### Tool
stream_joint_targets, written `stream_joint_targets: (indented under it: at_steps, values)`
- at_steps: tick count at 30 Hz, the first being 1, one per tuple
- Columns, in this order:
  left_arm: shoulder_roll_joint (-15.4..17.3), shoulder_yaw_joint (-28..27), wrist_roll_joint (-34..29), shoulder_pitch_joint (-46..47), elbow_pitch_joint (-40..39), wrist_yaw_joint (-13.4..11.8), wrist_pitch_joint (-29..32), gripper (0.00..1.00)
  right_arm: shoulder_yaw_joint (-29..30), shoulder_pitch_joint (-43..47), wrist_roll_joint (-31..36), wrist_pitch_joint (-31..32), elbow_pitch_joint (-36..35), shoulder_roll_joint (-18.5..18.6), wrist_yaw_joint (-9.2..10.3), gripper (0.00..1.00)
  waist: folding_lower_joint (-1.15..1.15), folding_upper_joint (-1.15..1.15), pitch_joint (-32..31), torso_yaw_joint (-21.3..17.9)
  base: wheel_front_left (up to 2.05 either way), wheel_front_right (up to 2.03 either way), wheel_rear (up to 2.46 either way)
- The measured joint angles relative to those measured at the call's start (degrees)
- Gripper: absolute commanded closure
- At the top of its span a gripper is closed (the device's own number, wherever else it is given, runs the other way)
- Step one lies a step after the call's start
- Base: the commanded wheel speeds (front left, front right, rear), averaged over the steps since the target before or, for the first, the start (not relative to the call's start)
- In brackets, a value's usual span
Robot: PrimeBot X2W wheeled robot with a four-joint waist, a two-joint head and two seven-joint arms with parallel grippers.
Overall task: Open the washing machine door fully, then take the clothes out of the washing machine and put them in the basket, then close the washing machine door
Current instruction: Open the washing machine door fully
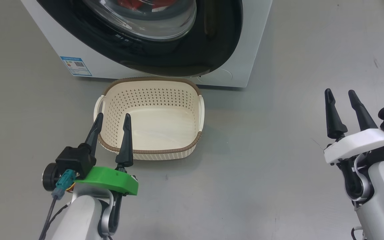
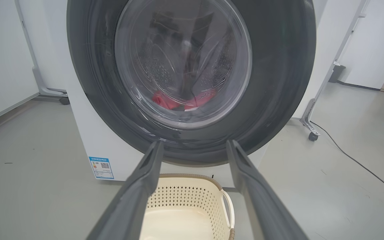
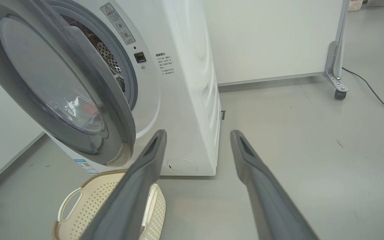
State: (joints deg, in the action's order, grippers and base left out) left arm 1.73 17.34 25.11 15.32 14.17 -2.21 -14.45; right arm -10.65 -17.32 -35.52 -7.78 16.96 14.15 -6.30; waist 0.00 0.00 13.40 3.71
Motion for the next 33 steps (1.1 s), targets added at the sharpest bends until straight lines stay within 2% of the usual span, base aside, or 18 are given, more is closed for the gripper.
stream_joint_targets:
  at_steps: [15, 33]
  values:
    - [0.0, -0.2, -0.5, -0.6, 0.0, 0.1, 0.0, 0.0, -0.8, 3.1, 3.4, -3.0, -2.0, 0.4, 2.4, 0.0, 0.0, 0.0, -0.9, -0.1, 0.0, 0.0, 0.0]
    - [0.0, -0.3, -1.0, -1.3, 0.1, 0.5, 0.0, 0.0, -1.2, 5.0, 4.0, -3.6, -3.9, 0.2, 3.48, 0.0, 0.0, 0.0, -1.4, -0.3, 0.0, 0.0, 0.0]
